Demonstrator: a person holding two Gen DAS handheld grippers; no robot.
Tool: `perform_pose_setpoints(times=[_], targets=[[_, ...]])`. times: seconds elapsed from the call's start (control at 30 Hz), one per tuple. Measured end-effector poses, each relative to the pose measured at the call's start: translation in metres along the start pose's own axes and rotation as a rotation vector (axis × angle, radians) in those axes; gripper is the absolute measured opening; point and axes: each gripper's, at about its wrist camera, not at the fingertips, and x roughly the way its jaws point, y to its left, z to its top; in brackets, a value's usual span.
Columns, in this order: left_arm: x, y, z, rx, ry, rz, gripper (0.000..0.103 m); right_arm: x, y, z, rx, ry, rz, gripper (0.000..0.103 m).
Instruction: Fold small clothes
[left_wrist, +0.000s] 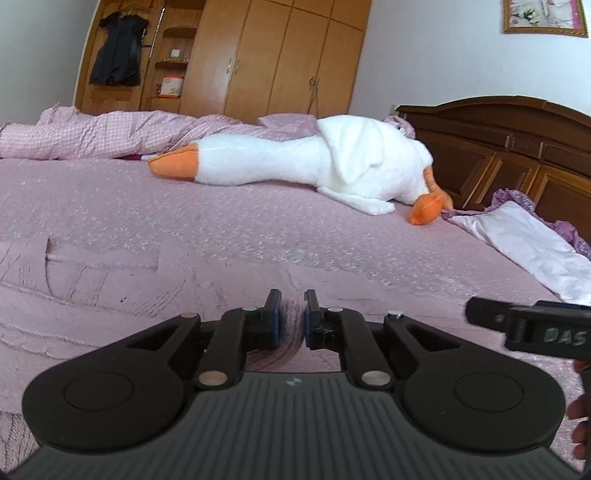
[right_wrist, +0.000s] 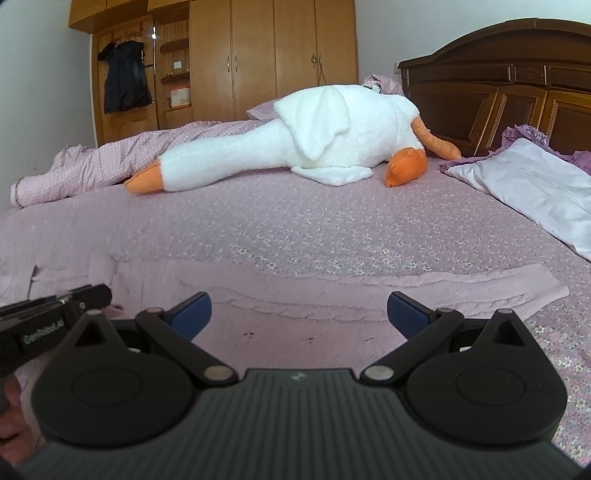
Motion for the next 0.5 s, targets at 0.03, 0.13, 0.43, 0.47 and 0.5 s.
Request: perform_pose_setpoints(times=[0.03,0.13,0.43,0.47,0.5], targets=[[-0.002,-0.001,0.001,-0.001,-0.004,-0.014,0.015,0.0,0.0,0.0,-0.001,0.002,0.003,0.103],[-0.009,-0.008,0.006,0.028,-0.003,-0.053,0.031,0.0,0.001,0.0,-0.006,0.011,0.019,0.103],[-0.052,0.014,0.039,0.035,-0.042,-0.017,0.064,0.001,0.006,-0.001,0.09,0.061,0.234,0.103],[-0.061,0.026,0.043,0.04,-0.047,0.013,0.067,0.002,0.007,-0.002,0.115,0.067,0.268,0.103],[-0.07,0.039,0.046,0.043,-0.046,0.043,0.069,0.003,0.009,-0.002,0.137,0.077,0.302,0.091]])
